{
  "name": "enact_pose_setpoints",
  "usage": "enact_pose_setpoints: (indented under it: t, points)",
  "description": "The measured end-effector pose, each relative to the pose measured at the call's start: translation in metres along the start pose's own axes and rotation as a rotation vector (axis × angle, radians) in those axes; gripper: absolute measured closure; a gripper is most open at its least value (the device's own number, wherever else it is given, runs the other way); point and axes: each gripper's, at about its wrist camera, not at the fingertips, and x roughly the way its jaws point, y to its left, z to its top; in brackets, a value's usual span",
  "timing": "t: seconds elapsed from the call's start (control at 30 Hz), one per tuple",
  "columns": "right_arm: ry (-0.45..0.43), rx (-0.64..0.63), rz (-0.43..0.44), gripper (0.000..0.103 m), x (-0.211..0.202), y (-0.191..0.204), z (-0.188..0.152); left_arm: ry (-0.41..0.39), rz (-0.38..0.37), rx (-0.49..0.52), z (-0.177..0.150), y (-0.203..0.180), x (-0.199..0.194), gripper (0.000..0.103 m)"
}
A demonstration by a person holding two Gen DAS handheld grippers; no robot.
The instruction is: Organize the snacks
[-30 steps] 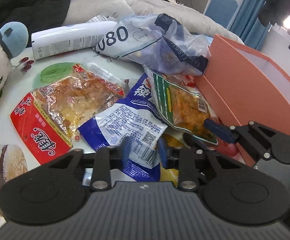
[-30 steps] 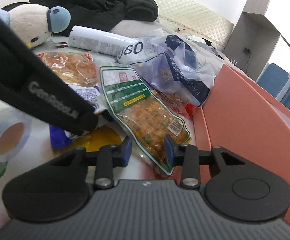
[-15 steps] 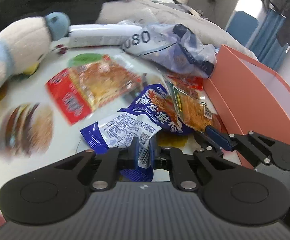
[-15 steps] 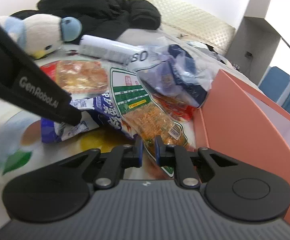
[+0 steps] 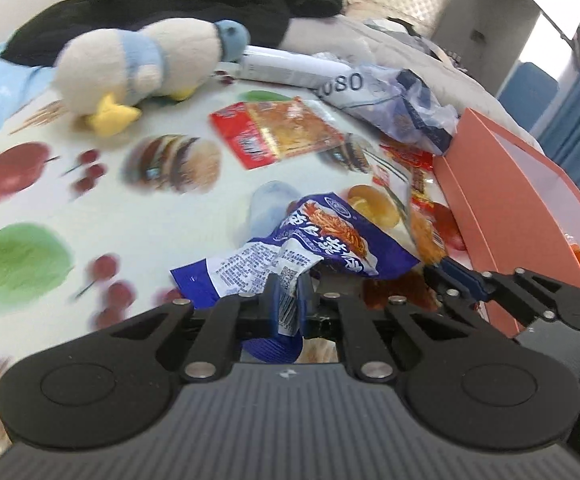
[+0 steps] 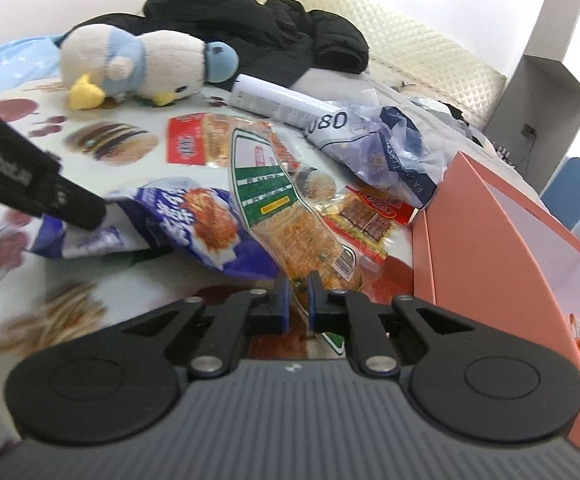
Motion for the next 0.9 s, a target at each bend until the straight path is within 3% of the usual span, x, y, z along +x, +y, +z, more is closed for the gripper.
enact_pose_setpoints:
  t: [0.33,0.67,0.7,0.73,0.77,0.8,0.83,0.9]
  points:
    - [0.041,-0.022,0.069,0.091,-0.052,0.002,-0.021,-0.022,0.063,-0.032,-0.032,0.012,-0.058,0.093]
    - [0.082,0.045,0.206,0.089,-0.084,-0.004,-0.029,0.040,0.025,-0.056,-0.063,0.006,-0.070,0.091]
    - [0.090,0.060,0.221,0.089,-0.083,-0.005,-0.029,0.041,0.020,-0.056,-0.064,0.007,-0.071,0.084]
    - [0.092,0.068,0.233,0.088,-0.083,-0.006,-0.029,0.048,0.018,-0.052,-0.063,0.007,-0.069,0.065]
    - [0.093,0.073,0.243,0.086,-0.083,-0.007,-0.028,0.053,0.030,-0.037,-0.062,0.007,-0.068,0.055]
    - [0.096,0.076,0.248,0.075,-0.082,-0.009,-0.028,0.041,0.053,-0.012,-0.061,0.007,-0.070,0.040]
    - [0.100,0.080,0.261,0.056,-0.082,-0.010,-0.027,0.030,0.058,0.010,-0.060,0.007,-0.071,0.033]
    - [0.096,0.084,0.289,0.036,-0.082,-0.013,-0.027,0.022,0.033,0.029,-0.057,0.011,-0.074,0.032]
